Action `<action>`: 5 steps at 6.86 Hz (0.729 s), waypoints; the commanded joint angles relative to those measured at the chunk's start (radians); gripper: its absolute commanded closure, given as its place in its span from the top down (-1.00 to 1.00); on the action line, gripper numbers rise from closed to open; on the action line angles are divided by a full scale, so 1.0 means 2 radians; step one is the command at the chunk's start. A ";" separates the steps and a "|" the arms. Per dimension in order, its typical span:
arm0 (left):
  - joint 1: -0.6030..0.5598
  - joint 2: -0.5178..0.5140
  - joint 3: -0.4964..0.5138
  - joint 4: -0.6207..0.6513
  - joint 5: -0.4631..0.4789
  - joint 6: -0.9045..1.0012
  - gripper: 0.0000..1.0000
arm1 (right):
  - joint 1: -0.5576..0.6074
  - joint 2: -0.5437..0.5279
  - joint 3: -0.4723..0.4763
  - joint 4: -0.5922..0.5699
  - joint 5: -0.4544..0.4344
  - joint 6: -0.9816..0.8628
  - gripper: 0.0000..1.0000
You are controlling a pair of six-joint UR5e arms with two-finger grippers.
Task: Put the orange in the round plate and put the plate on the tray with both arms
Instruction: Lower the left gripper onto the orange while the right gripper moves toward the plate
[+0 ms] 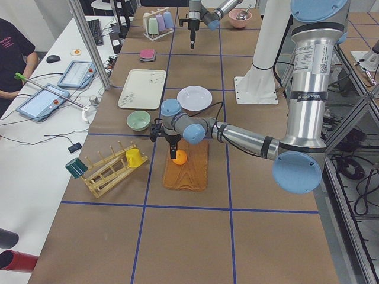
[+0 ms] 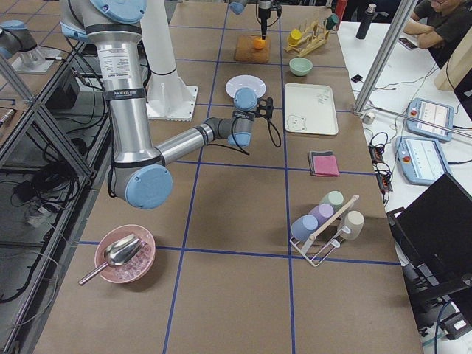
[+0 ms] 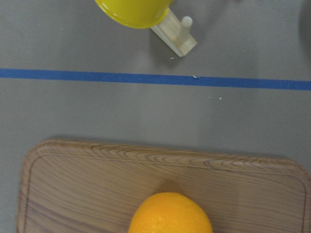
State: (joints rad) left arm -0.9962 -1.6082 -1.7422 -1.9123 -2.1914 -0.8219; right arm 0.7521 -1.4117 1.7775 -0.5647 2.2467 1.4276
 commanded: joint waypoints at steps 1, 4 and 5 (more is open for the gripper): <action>0.005 -0.002 0.024 -0.026 0.000 -0.007 0.97 | -0.009 0.000 0.000 0.002 -0.014 0.000 1.00; 0.013 -0.002 0.035 -0.038 0.000 -0.021 0.97 | -0.026 0.000 0.004 0.002 -0.036 0.000 0.99; 0.024 -0.002 0.037 -0.048 0.009 -0.030 0.97 | -0.028 0.000 0.005 0.002 -0.036 0.000 0.99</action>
State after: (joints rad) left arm -0.9693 -1.6122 -1.6723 -1.9919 -2.1862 -0.8616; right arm 0.7013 -1.4113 1.7849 -0.5614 2.1782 1.4281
